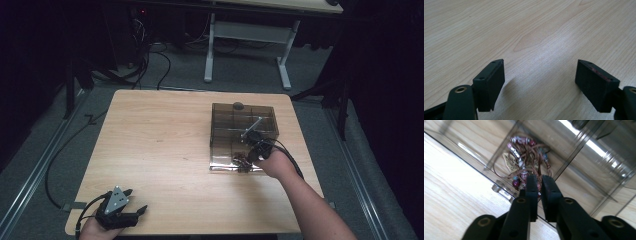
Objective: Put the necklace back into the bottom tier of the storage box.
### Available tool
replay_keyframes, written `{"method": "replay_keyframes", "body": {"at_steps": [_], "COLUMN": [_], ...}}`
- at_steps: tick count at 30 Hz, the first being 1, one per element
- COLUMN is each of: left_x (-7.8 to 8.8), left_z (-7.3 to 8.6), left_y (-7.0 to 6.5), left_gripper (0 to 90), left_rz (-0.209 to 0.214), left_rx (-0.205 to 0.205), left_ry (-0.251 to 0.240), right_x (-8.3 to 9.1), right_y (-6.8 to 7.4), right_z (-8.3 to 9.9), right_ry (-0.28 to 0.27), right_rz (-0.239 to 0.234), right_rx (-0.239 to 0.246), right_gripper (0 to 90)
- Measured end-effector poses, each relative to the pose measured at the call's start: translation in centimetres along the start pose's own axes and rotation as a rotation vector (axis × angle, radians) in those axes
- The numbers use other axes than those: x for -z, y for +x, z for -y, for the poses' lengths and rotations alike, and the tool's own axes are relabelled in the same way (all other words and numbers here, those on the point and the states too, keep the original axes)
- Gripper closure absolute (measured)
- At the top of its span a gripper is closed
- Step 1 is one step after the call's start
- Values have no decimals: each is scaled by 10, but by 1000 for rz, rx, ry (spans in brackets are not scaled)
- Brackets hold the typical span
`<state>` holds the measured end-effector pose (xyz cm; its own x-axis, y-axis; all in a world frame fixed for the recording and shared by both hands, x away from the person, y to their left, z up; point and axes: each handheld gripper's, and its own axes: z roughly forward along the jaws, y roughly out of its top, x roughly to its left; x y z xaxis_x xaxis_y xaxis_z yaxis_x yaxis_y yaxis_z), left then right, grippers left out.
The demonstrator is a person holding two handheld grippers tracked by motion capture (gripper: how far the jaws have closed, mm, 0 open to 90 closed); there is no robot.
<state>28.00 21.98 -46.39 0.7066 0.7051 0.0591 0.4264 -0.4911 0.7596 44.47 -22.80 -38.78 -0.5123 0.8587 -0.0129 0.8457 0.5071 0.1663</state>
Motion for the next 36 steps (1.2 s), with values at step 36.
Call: {"method": "replay_keyframes", "body": {"at_steps": [36], "left_x": [1], "left_z": [1], "left_y": [0], "left_gripper": [240], "left_rz": [-6], "left_rx": [7], "left_ry": [-9], "right_x": [6], "right_y": [10], "right_z": [57], "right_ry": [-41], "right_rz": [-54], "right_rx": [-5], "right_gripper": [759]}}
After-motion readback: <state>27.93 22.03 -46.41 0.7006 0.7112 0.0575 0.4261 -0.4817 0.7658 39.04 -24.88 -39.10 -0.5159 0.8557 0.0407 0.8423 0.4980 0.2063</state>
